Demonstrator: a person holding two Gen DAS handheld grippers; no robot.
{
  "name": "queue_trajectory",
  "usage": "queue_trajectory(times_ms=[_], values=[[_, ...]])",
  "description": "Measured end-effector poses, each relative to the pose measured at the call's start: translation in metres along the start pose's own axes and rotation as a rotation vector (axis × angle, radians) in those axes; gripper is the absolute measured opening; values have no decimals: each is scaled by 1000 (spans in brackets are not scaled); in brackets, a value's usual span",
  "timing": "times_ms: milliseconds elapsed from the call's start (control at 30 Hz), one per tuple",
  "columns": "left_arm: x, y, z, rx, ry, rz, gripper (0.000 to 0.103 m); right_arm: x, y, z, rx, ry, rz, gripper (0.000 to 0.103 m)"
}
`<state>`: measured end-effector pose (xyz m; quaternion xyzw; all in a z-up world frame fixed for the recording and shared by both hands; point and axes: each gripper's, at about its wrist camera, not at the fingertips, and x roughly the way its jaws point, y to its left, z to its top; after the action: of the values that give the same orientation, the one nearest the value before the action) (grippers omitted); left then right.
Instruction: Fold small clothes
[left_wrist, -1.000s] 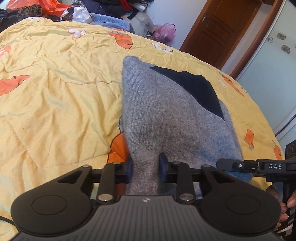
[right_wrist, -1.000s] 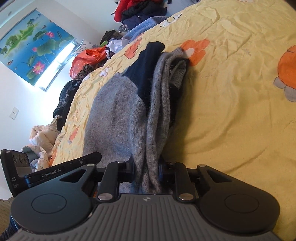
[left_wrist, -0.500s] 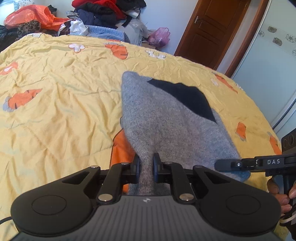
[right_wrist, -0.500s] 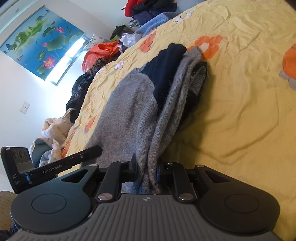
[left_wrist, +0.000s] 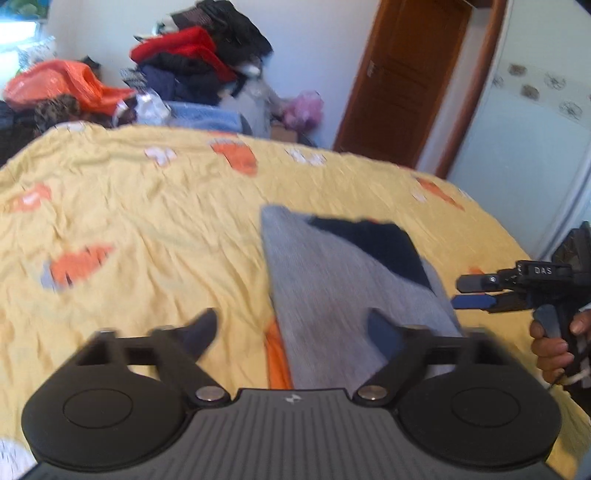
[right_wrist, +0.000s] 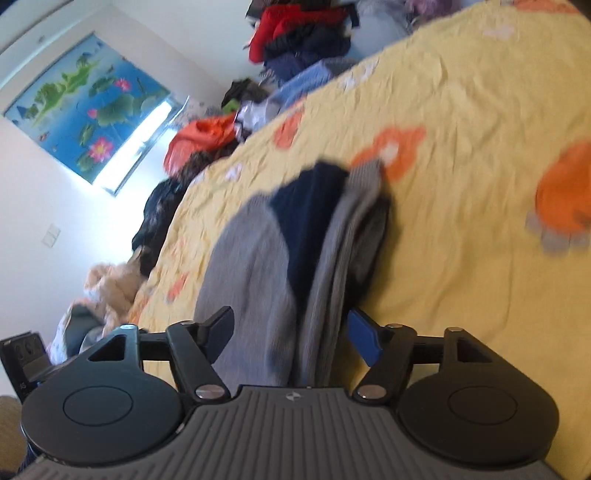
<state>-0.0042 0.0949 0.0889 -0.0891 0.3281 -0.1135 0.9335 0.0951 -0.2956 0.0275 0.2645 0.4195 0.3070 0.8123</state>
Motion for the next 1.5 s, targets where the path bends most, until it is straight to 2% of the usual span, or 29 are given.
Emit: queue_trajectory(times_ms=[67, 133, 200, 267, 300, 333, 367, 400, 467, 600, 633, 667, 733, 767, 800, 867, 900, 933, 967, 1000, 1033, 1067, 1133, 1200, 1300, 1333, 1433, 1500], values=[[29, 0, 10, -20, 24, 31, 92, 14, -5, 23, 7, -24, -31, 74], [66, 1, 14, -74, 92, 6, 92, 35, -15, 41, 53, -25, -70, 75], [96, -1, 14, -80, 145, 37, 91, 56, -20, 53, 75, -8, -109, 75], [112, 0, 11, -98, 164, 33, 92, 75, -23, 59, 61, 14, -153, 75], [115, 0, 9, -111, 164, 23, 87, 82, -24, 60, 53, 15, -153, 72], [117, -1, 7, -119, 158, 4, 69, 85, -24, 60, 37, -5, -141, 65], [118, -1, 5, -140, 155, -23, 60, 91, -25, 62, 33, -4, -141, 37], [119, -3, 3, -164, 152, -30, 55, 98, -26, 66, 41, 17, -131, 35], [120, -12, 1, -146, 135, 3, 55, 109, -22, 75, 7, 11, -148, 33], [104, -16, 3, -93, 104, 36, 56, 118, -9, 81, -100, 66, -201, 36], [92, -16, 7, -79, 72, 69, 56, 110, -8, 81, -102, 70, -212, 38], [79, -17, 11, -62, 26, 114, 55, 99, -8, 81, -93, 53, -231, 46], [60, -24, 19, -57, -90, 182, 60, 69, 1, 77, -75, -75, -304, 49], [58, -30, 22, -63, -122, 178, 61, 55, 7, 74, -53, -153, -298, 49], [60, -39, 27, -57, -138, 159, 61, 48, 14, 70, -23, -201, -239, 49], [78, -60, 30, -2, -122, 132, 61, 52, 35, 59, -26, -210, -129, 49], [92, -71, 28, 35, -89, 138, 61, 61, 48, 54, -64, -199, -119, 50], [106, -76, 24, 62, -48, 152, 61, 73, 58, 48, -124, -184, -133, 50], [121, -79, 18, 84, -2, 179, 61, 86, 61, 42, -171, -162, -176, 49], [131, -78, 10, 110, 10, 216, 62, 100, 59, 37, -193, -127, -246, 49], [132, -78, 0, 154, -21, 233, 62, 113, 52, 31, -208, -85, -317, 45], [133, -80, -8, 210, -49, 249, 62, 117, 45, 23, -247, -92, -326, 37], [133, -80, -20, 253, -100, 257, 62, 113, 39, 8, -331, -142, -299, 34], [133, -80, -17, 250, -91, 259, 63, 111, 37, 10, -319, -139, -288, 30], [115, -80, -11, 214, -66, 252, 62, 103, 52, 17, -292, -116, -347, 28], [104, -77, -11, 184, -70, 244, 61, 90, 60, 12, -282, -132, -358, 33], [72, -77, -25, 145, -78, 205, 61, 55, 85, -19, -367, -189, -298, 43], [66, -83, -43, 171, -56, 198, 61, 51, 87, -42, -371, -139, -272, 46]])
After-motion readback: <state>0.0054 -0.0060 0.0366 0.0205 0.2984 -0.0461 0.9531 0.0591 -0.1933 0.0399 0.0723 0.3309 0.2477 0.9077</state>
